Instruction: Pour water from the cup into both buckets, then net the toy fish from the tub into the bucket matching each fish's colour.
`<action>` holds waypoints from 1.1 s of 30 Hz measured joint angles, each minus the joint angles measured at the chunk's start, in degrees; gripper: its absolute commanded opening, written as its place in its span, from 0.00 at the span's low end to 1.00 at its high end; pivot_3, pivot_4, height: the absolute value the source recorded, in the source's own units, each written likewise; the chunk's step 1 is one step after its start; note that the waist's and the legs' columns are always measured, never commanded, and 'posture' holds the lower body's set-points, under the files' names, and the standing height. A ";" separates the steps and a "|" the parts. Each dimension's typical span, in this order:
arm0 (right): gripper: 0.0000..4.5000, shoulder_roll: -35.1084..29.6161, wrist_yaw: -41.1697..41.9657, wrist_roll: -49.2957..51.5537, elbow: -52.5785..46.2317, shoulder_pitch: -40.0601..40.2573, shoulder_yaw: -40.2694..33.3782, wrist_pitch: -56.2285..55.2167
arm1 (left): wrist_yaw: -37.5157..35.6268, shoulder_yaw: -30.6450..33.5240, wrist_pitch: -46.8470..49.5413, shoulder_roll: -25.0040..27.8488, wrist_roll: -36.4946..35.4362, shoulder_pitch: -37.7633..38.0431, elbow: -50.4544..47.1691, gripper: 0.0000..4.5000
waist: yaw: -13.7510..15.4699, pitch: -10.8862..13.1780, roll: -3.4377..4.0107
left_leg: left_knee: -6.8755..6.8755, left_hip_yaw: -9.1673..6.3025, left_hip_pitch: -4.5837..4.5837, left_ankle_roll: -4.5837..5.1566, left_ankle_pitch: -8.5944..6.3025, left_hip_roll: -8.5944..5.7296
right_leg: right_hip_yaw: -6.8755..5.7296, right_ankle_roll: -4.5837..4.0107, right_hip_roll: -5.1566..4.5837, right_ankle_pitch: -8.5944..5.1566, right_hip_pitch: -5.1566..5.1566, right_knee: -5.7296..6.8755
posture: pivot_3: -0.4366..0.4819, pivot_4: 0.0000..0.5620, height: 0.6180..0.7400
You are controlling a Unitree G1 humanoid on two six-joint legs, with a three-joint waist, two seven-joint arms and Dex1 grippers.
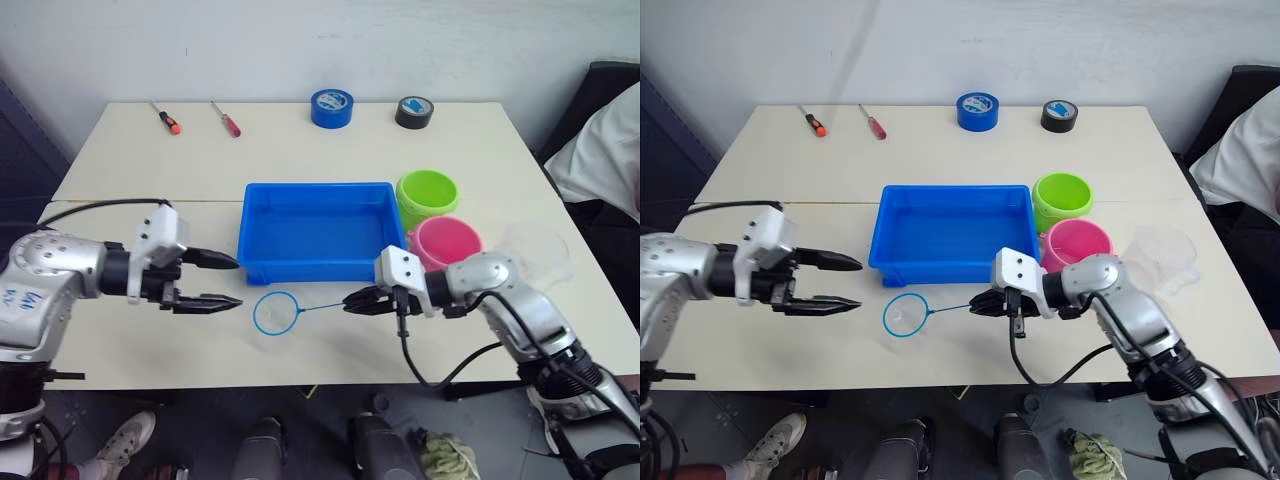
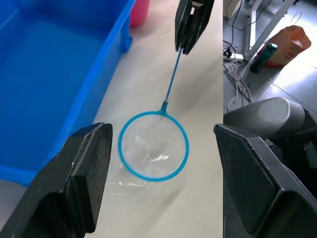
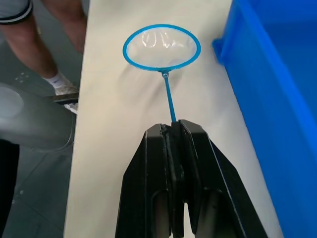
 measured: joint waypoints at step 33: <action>0.99 2.59 1.58 -8.98 14.19 -0.91 1.75 -10.17 | 1.17 -6.06 -7.64 -2.91 4.07 2.33 -0.02 0.80 | -0.06 0.05 0.09 | 0.00 0.01 0.00 0.01 -0.01 -0.08 | -0.01 0.00 0.03 0.00 -0.01 0.03 | 0.48 0.27 0.95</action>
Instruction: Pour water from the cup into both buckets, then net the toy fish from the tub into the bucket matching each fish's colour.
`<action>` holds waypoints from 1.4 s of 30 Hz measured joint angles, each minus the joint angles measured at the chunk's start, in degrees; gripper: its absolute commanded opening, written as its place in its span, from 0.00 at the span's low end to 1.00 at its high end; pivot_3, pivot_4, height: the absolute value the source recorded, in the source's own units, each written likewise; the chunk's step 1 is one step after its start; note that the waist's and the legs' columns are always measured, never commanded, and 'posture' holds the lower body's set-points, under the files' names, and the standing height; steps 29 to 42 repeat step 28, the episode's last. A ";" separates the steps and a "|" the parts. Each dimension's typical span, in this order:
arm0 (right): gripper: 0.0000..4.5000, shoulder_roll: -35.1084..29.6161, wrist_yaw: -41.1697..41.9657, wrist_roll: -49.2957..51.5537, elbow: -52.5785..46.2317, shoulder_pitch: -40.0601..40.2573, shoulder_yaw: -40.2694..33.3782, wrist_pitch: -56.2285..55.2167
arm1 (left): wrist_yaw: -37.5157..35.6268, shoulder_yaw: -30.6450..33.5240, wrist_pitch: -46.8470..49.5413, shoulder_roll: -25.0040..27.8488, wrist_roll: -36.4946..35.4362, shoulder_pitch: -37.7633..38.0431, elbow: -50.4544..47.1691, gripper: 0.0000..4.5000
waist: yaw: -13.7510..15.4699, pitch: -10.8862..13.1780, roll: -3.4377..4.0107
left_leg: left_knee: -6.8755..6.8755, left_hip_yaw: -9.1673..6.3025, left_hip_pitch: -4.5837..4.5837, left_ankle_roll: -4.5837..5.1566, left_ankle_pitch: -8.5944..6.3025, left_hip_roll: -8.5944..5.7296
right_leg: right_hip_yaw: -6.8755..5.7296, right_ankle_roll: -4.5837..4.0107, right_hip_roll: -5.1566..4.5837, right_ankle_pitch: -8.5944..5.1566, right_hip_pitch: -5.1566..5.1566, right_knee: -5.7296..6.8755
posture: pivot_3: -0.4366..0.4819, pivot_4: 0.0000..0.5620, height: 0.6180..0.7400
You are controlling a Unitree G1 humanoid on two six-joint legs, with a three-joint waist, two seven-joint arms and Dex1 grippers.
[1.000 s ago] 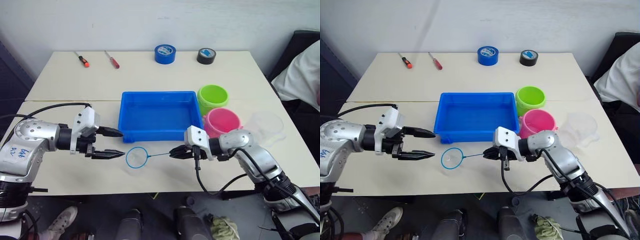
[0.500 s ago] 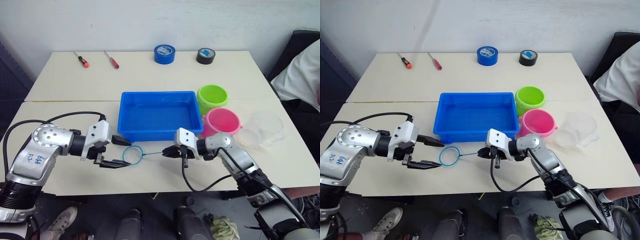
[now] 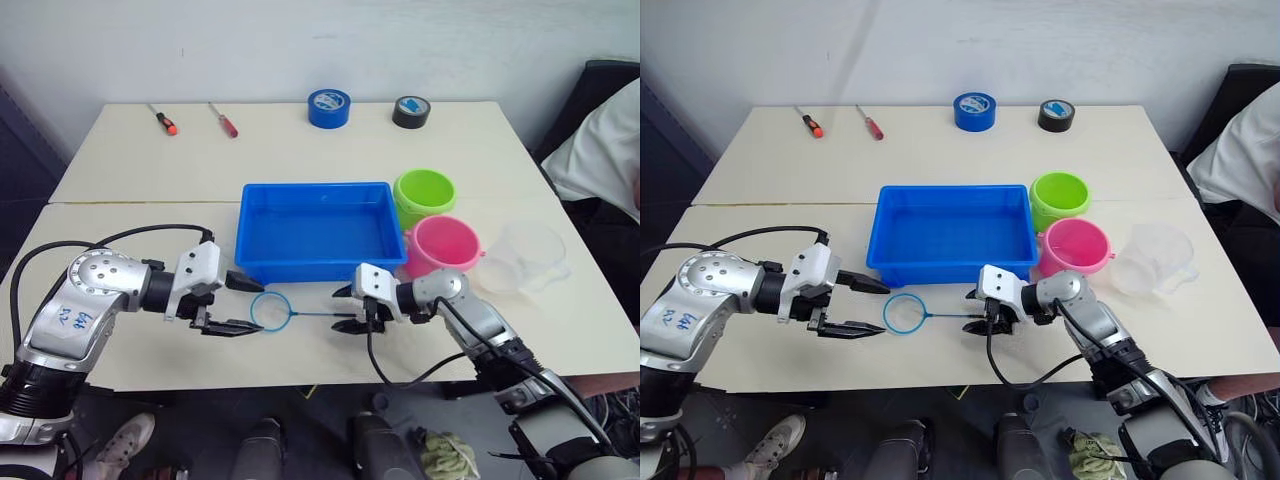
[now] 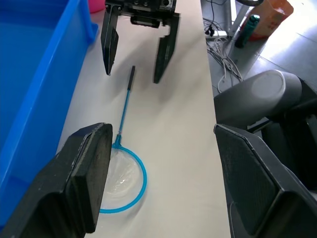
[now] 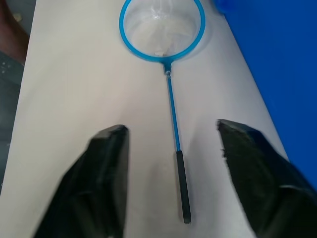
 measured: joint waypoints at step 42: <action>0.99 -12.32 -9.72 18.61 -36.28 39.90 -23.95 20.77 | 29.53 25.35 9.42 -15.06 -3.38 41.16 -15.89 0.80 | 1.46 -0.18 -0.20 | -0.56 0.14 1.42 -0.02 -0.37 0.52 | 0.22 -1.34 -0.20 -0.24 2.14 -2.09 | 0.48 0.27 0.95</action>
